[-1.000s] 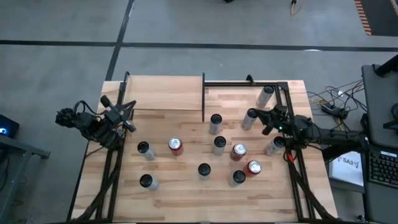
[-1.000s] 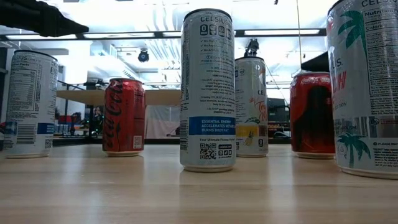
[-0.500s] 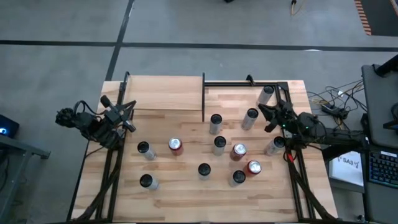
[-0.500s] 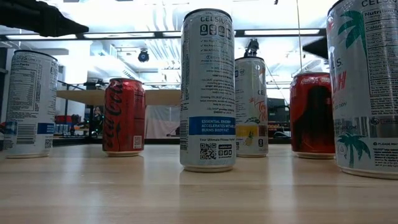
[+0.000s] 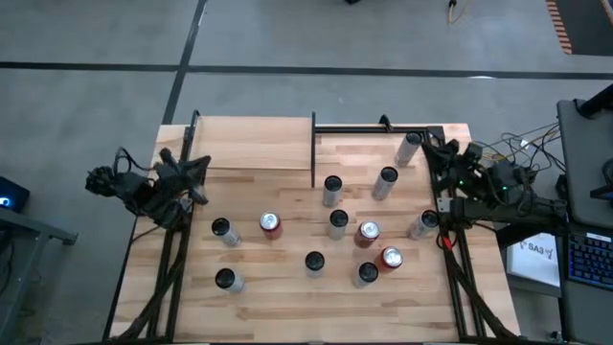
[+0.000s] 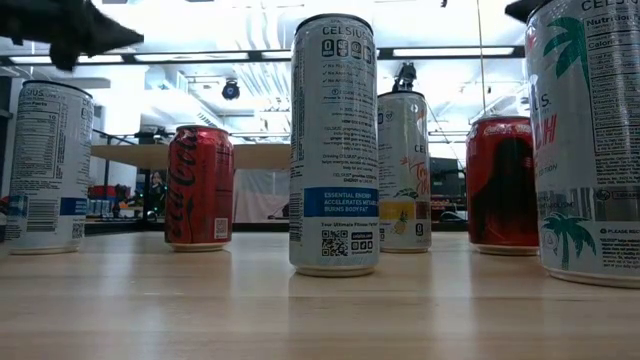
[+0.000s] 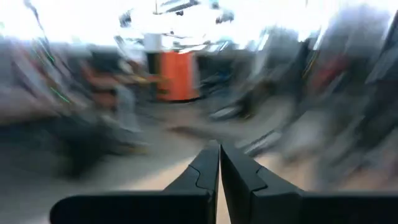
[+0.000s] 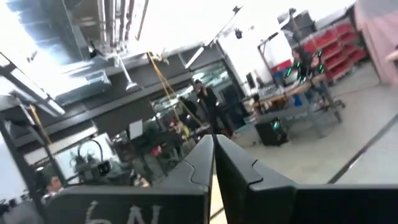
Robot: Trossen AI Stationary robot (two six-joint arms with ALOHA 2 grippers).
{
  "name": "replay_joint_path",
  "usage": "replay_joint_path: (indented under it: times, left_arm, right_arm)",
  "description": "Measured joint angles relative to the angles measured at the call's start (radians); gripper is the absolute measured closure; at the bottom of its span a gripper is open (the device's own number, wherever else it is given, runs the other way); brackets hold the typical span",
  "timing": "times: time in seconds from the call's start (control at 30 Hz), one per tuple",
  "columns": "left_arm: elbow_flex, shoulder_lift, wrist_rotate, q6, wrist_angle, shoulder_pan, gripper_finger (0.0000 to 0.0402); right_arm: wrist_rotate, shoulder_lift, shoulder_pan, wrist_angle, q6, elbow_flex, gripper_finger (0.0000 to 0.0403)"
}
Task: Place canned beverage on shelf
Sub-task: Put the top right white yellow soda can on the shelf
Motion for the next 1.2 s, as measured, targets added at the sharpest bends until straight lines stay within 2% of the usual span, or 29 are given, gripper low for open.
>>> replay_joint_path:
  times: [0.03,0.1,0.23,0.4,0.6,0.7,0.9,1.07,1.2]
  left_arm:
    - [0.0,0.0,0.006,-0.119,0.023,0.0,0.0402]
    - [0.0,-0.003,-0.018,-0.185,0.047,0.003,0.0402]
    - [0.0,-0.003,-0.062,-0.127,0.101,0.005,0.0402]
    - [0.0,0.008,-0.042,-0.117,0.117,0.005,0.0402]
    - [0.004,0.014,0.012,0.087,0.184,0.005,0.0402]
    - [0.042,0.027,0.077,0.108,0.169,0.005,0.0402]
    - [0.121,0.112,0.216,0.092,0.103,0.005,0.0402]
    - [0.183,0.236,0.218,0.073,0.025,0.005,0.0402]
    - [0.258,0.339,0.219,0.038,-0.115,0.005,0.0402]
  right_arm:
    - [0.006,0.002,0.0,-0.009,-0.039,0.013,0.0394]
    - [0.017,0.009,0.0,-0.026,-0.114,0.037,0.0394]
    - [0.013,0.047,0.0,-0.03,-0.109,0.057,0.0394]
    - [0.004,0.185,0.0,0.006,-0.108,0.084,0.0394]
    - [-0.017,0.398,0.0,-0.015,-0.158,0.21,0.0394]
    - [-0.017,0.488,0.0,-0.112,-0.191,0.309,0.0394]
    - [-0.013,0.636,0.0,-0.427,-0.195,0.522,0.0394]
    - [-0.008,0.732,0.0,-0.692,-0.161,0.682,0.0394]
    - [-0.01,0.803,0.0,-0.858,-0.115,0.782,0.0394]
